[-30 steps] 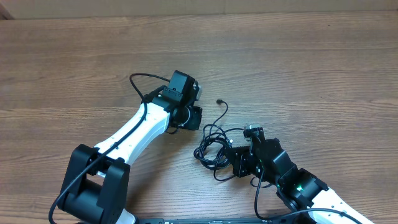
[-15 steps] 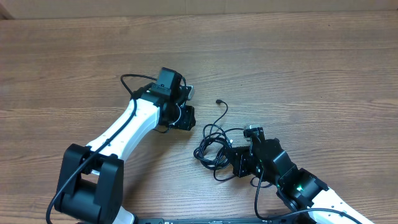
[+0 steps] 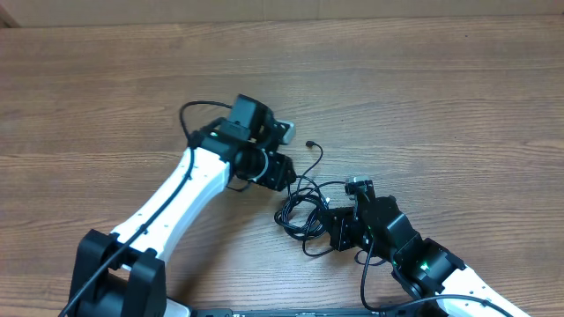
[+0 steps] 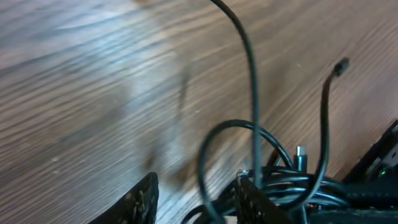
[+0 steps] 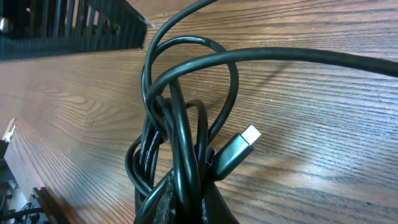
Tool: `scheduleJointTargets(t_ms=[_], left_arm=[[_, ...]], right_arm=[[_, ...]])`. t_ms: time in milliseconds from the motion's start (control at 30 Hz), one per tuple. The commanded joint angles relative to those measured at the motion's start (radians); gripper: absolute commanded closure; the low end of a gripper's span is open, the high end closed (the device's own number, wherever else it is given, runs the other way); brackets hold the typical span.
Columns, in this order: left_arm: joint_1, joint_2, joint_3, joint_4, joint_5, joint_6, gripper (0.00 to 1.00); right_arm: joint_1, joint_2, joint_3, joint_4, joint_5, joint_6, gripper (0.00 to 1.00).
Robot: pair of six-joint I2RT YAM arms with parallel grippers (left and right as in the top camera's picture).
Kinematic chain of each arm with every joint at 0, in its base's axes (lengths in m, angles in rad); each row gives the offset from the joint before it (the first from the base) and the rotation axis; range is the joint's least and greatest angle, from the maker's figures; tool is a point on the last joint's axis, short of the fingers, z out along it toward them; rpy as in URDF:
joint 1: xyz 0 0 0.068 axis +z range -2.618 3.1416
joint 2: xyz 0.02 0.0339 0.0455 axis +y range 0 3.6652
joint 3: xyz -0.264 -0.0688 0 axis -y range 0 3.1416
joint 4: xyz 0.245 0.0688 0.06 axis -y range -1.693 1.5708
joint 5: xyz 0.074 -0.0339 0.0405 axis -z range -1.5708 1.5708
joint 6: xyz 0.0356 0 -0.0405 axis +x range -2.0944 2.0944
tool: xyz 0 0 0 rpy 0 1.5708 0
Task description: Untangle cables
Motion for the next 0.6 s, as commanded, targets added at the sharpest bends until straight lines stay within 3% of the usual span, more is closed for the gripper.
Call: scheduleJointTargets(t_ms=[0, 133, 567], left_arm=[[-0.043, -0.006, 0.015, -0.008, -0.117, -0.024, 0.61], [-0.065, -0.005, 0.013, -0.026, -0.192, -0.044, 0.65], [-0.092, 0.066, -0.002, -0.016, -0.179, -0.044, 0.67]], right_arm=[[0.004, -0.007, 0.007, 0.011, -0.001, 0.000, 0.96], [0.004, -0.007, 0.007, 0.011, -0.001, 0.000, 0.96], [0.004, -0.007, 0.007, 0.011, -0.001, 0.000, 0.96]])
